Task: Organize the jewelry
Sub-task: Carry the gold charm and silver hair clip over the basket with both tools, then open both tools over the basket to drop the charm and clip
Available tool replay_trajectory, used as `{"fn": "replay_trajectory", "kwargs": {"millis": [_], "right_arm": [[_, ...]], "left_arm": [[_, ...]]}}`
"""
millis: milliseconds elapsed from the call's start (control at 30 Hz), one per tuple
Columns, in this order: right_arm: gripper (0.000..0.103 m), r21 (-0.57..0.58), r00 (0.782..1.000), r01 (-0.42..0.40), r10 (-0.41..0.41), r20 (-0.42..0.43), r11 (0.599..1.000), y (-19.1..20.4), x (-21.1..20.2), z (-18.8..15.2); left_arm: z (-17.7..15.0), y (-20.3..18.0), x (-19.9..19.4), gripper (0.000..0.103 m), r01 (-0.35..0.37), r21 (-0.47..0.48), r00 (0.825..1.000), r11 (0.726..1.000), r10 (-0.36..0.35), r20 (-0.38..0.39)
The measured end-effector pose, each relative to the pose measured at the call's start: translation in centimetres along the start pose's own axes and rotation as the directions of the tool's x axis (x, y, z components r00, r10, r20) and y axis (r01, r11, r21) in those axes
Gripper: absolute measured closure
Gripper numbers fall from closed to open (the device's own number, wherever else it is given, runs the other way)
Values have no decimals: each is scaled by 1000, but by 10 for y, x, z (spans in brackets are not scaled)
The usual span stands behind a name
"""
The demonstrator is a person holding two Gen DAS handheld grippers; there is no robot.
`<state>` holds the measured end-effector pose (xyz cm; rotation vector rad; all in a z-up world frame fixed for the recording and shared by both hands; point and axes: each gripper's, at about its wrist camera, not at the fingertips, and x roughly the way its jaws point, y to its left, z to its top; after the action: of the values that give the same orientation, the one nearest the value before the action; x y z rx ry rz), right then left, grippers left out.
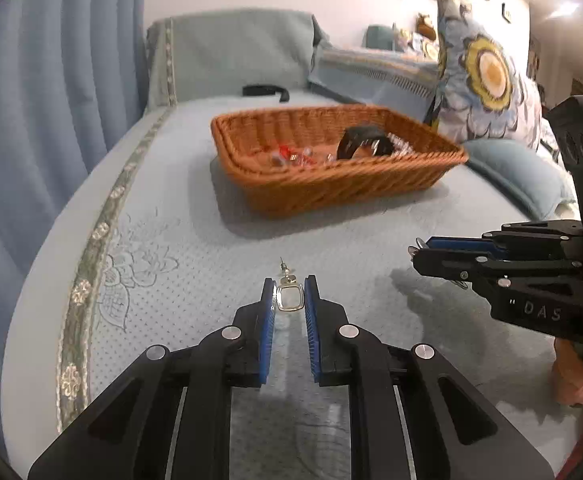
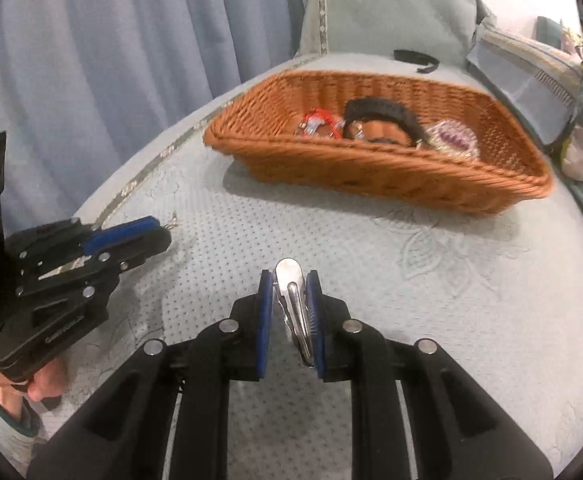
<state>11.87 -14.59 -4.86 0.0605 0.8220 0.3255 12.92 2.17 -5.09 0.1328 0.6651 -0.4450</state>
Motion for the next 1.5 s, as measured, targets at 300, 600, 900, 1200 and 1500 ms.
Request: {"fn": "replay_trajectory", "kwargs": {"millis": [300,600,900,1200,1500], "right_arm": [[88,3,983,82,-81,163,997,-19,-44,51],[88,119,988,119,-129,83,986,-99,10,117],[88,183,996,90,-87,-21,979,-124,61,131],[56,157,993,83,-94,66,984,-116,29,126],[56,96,965,86,-106,239,992,-64,-61,55]], "left_arm": [[64,-14,-25,91,26,-31,986,999,-21,165],[131,-17,52,91,38,-70,990,997,-28,142],[133,-7,117,90,20,-107,999,994,-17,32],[118,-1,83,51,63,-172,994,983,-46,101],[74,-12,-33,47,-15,-200,960,980,70,271]]}}
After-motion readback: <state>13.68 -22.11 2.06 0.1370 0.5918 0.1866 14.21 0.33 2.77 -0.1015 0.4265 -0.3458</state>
